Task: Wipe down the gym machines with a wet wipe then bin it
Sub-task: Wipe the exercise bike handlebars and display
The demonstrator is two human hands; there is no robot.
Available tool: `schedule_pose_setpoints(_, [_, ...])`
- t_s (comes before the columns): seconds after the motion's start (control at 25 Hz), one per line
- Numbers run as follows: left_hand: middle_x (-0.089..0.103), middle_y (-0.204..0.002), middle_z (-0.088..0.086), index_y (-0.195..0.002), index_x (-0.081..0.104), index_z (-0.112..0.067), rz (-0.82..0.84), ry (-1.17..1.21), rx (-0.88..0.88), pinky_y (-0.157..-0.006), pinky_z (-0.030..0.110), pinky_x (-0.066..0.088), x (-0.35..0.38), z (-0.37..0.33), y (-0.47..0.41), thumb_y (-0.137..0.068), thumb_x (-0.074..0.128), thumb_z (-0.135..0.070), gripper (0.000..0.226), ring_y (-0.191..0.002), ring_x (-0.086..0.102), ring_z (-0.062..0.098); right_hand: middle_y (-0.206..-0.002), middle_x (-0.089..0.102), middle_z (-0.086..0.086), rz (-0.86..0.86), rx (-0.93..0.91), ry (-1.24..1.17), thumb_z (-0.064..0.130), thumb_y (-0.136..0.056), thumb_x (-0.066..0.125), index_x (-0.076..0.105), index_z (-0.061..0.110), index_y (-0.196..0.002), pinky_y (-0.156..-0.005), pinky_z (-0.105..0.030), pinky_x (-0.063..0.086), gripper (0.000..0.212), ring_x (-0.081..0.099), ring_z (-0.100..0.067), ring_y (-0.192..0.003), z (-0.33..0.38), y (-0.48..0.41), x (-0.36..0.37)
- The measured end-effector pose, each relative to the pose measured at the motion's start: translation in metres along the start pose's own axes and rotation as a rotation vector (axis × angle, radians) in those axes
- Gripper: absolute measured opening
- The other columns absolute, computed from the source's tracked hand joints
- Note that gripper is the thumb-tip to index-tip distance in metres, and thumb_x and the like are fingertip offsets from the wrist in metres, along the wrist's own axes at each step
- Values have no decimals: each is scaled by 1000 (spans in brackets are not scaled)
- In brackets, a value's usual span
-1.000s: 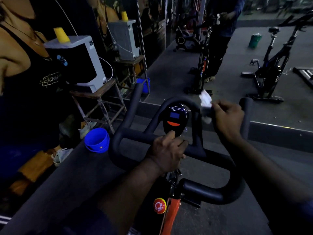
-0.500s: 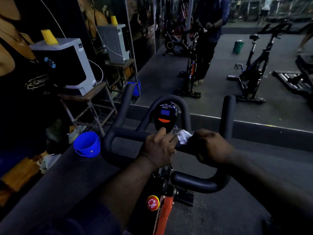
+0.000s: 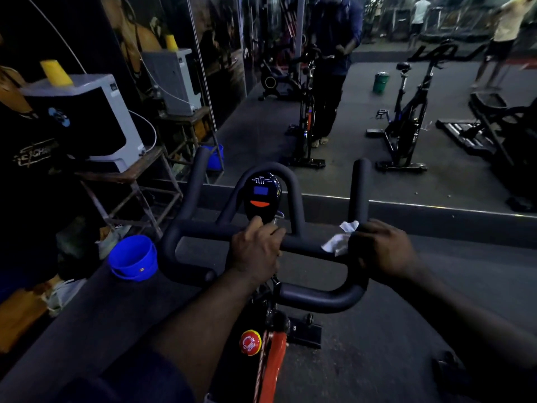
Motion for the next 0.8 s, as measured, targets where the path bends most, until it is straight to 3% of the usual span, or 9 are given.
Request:
schedule_pose_setpoints(0.08, [74,-103,-12,-108,78,-23,-49,94,-10,-59,29,53,-3,-5,5,-62,86,-20,47,-91,59,23,-102,73,-1,22,202,-89,22,-82,56,77,19,-98,-75,-31,56,27,69,-26,-94,-6,6,13])
schedule_pose_setpoints(0.16, [75,-111,-11,-110,78,-24,-74,191,71,-67,30,56,-7,-13,5,-70,82,-27,40,-96,63,22,-122,73,0,110,197,-190,10,-85,65,76,19,-120,-90,-33,58,38,69,-23,-109,9,16,33])
schedule_pose_setpoints(0.2, [75,-111,-10,-109,78,-24,-78,221,121,-71,31,57,-10,-18,5,-75,79,-30,35,-98,64,21,-123,73,0,149,133,-199,7,-84,70,76,18,-120,-92,-34,58,38,69,-23,-110,11,23,32])
schedule_pose_setpoints(0.28, [73,-108,-7,-107,77,-21,-75,252,154,-77,36,59,-15,-24,2,-81,73,-34,30,-100,63,21,-103,72,-1,197,22,-118,13,-82,73,76,19,-99,-78,-39,61,18,69,-26,-95,1,30,17])
schedule_pose_setpoints(0.36, [69,-111,-3,-111,75,-17,-51,253,166,-85,39,57,-15,-28,-6,-84,72,-35,32,-107,60,22,-88,63,1,160,106,-14,27,-80,68,69,21,-88,-61,-39,57,10,64,-28,-81,-20,25,1])
schedule_pose_setpoints(0.44, [62,-130,1,-121,72,-15,21,231,200,-101,41,52,-7,-39,-12,-86,72,-44,45,-123,54,25,-97,60,-1,42,288,-21,30,-84,64,71,22,-110,-68,-36,53,28,61,-27,-85,-35,17,-2])
schedule_pose_setpoints(0.52, [57,-144,3,-129,68,-15,99,176,228,-115,43,40,7,-53,-15,-87,68,-54,57,-139,44,26,-109,62,-6,18,310,-42,30,-91,56,70,19,-126,-80,-34,45,39,59,-30,-91,-19,21,14])
schedule_pose_setpoints(0.68, [64,-131,7,-123,66,-12,126,292,189,-129,38,12,30,-67,-14,-75,74,-45,59,-146,41,25,-110,66,6,1,347,-148,14,-93,55,75,21,-118,-84,-25,43,33,57,-19,-94,23,68,2])
schedule_pose_setpoints(0.8, [63,-134,7,-126,64,-15,155,344,173,-130,38,8,36,-62,-19,-69,78,-32,61,-150,34,21,-91,70,4,20,381,-150,29,-91,56,81,26,-99,-71,-28,51,26,66,-16,-79,20,61,-21])
Point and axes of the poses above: each hand's wrist, its own y-axis away from the middle knuckle, its own x-axis out of the palm, z = x × y, the point moved 9 cm from there along -y, towards the middle knuckle
